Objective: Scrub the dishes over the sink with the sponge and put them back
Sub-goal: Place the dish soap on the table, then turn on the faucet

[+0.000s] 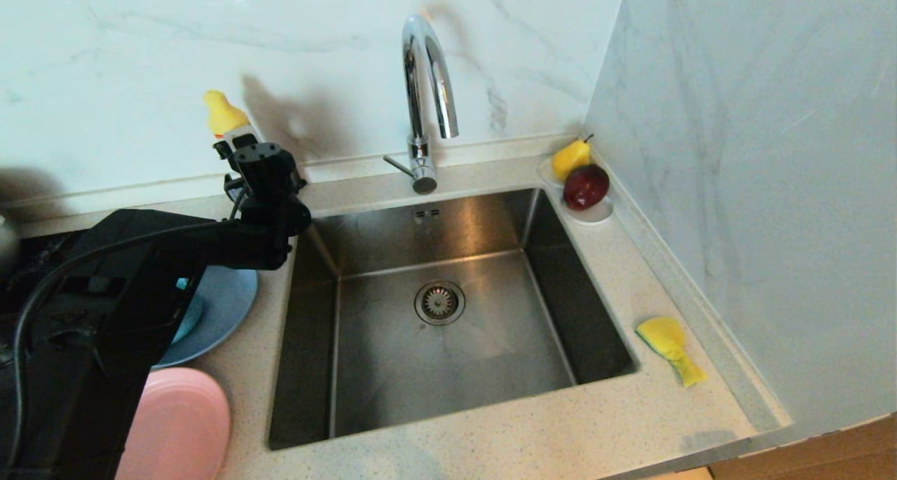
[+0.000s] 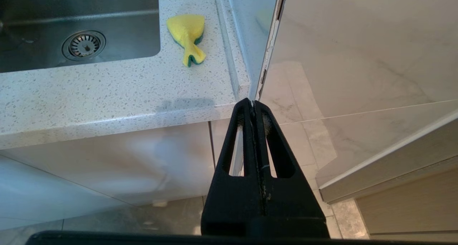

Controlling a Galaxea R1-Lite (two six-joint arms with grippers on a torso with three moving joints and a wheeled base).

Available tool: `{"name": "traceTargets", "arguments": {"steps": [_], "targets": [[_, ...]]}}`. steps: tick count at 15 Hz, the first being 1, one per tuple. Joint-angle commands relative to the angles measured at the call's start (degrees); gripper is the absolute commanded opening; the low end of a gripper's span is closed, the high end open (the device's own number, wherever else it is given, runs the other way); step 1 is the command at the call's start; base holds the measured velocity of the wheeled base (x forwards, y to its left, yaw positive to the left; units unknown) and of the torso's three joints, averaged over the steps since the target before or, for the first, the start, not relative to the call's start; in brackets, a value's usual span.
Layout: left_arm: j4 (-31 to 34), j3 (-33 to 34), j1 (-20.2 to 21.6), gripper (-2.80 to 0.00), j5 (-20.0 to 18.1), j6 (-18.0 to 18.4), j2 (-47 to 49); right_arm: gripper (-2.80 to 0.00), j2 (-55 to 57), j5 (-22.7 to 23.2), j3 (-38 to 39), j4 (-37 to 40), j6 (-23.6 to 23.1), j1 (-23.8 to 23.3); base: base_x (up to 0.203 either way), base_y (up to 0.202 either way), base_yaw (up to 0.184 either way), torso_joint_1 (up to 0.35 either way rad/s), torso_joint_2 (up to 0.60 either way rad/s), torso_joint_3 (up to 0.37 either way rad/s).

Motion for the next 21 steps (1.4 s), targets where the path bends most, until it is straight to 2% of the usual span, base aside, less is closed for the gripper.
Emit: {"name": "traceTargets", "arguments": {"steps": [1,6,12,14,15,18,21], "targets": [[-0.18,0.12,-0.04,0.00,0.44,-0.09,-3.53,-2.80,-0.01,0.00,0.00,-0.04,0.00,0.00,0.000,0.000,0.000,0.000,0.00,0.000],[1.33,0.39,-0.21,0.00,0.65,-0.01,-12.89,-2.80,-0.01,0.00,0.00,-0.04,0.00,0.00,0.000,0.000,0.000,0.000,0.00,0.000],[5.45,1.25,-0.21,0.00,0.64,0.08,-23.21,-2.80,-0.01,0.00,0.00,-0.04,0.00,0.00,0.000,0.000,0.000,0.000,0.00,0.000],[8.57,1.55,-0.19,0.00,0.56,0.07,-27.84,-2.80,-0.01,0.00,0.00,-0.04,0.00,0.00,0.000,0.000,0.000,0.000,0.00,0.000],[10.93,1.65,-0.17,-2.80,0.41,0.03,-30.47,-2.80,-0.01,0.00,0.00,-0.04,0.00,0.00,0.000,0.000,0.000,0.000,0.00,0.000],[20.28,2.14,-0.22,-2.80,-0.81,-0.10,-38.55,-2.80,-0.01,0.00,0.00,-0.04,0.00,0.00,0.000,0.000,0.000,0.000,0.00,0.000],[29.05,7.79,-0.23,-2.80,-4.46,-0.21,-48.39,-2.80,-0.01,0.00,0.00,-0.04,0.00,0.00,0.000,0.000,0.000,0.000,0.00,0.000]]}}
